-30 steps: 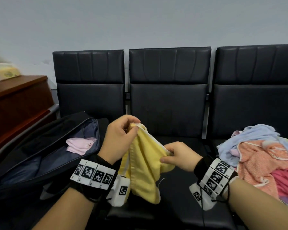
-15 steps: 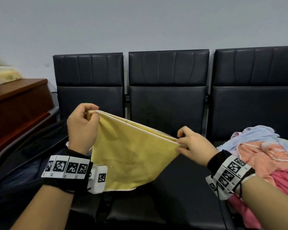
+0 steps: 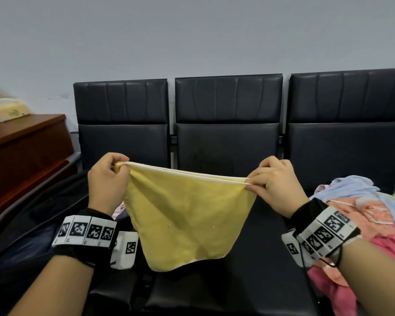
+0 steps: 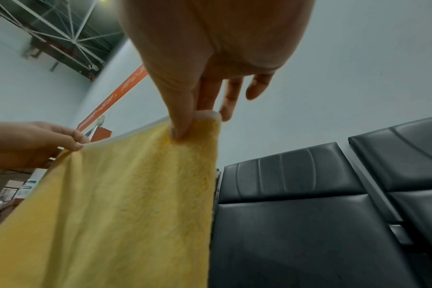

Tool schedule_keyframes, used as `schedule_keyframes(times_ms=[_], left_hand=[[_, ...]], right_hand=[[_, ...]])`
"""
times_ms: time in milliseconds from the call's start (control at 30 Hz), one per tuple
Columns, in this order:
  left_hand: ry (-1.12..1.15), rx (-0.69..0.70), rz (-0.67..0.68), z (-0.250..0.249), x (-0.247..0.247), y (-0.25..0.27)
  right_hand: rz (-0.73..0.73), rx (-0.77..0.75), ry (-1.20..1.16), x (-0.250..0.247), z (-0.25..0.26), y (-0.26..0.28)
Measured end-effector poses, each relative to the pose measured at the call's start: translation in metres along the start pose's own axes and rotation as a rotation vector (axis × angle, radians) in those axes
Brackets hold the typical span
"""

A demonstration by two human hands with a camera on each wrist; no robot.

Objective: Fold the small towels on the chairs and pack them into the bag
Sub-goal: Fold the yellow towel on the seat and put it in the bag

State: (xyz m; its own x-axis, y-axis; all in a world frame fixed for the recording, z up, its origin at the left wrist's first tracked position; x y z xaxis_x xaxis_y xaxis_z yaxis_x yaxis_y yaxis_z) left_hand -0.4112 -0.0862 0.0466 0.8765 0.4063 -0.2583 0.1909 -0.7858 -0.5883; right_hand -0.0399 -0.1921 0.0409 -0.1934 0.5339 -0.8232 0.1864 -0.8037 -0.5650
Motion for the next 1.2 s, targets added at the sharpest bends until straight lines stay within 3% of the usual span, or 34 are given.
schedule_keyframes(times_ms=[100,200,400,500,600,767,900,1100,1200], left_hand=[[0.016,-0.022,-0.001,0.003,-0.002,0.001],[0.052,-0.013,-0.018,-0.001,-0.004,0.002],[0.130,-0.004,-0.049,-0.014,-0.008,0.007],[0.160,-0.013,-0.027,-0.016,-0.008,0.006],[0.136,-0.115,0.082,-0.005,0.009,0.003],[0.025,-0.254,0.230,0.023,0.047,-0.006],[0.034,-0.193,0.211,0.020,0.060,-0.026],[0.048,0.026,0.115,-0.001,0.058,-0.047],[0.023,0.029,0.157,0.009,0.058,-0.036]], right_hand=[[0.080,0.086,-0.186,0.003,-0.006,0.001],[-0.023,0.250,-0.467,-0.002,-0.016,0.004],[-0.183,0.347,-0.710,-0.023,-0.024,0.001],[-0.169,0.363,-0.688,-0.032,-0.032,-0.001],[-0.072,0.433,-0.623,-0.023,-0.043,-0.004],[0.025,0.590,-0.720,0.011,-0.062,-0.011],[0.003,0.522,-0.529,0.014,-0.070,-0.026],[-0.244,0.468,-0.517,-0.007,-0.076,-0.043],[-0.194,0.473,-0.524,-0.001,-0.076,-0.032]])
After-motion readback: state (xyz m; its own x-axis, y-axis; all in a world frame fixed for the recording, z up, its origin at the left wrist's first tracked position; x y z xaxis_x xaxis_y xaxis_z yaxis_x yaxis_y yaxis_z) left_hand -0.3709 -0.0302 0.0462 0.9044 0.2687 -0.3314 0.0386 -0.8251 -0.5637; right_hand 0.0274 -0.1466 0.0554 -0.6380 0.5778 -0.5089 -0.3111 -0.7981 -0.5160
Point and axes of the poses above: each hand's wrist, its own y-axis away from the middle knuckle, its own x-axis out of the palm, z = x × y, the point moved 4 cm from there along -y, towards the middle knuckle, and after that the axes turned 3 degrees about y, right-handed, at the moved point
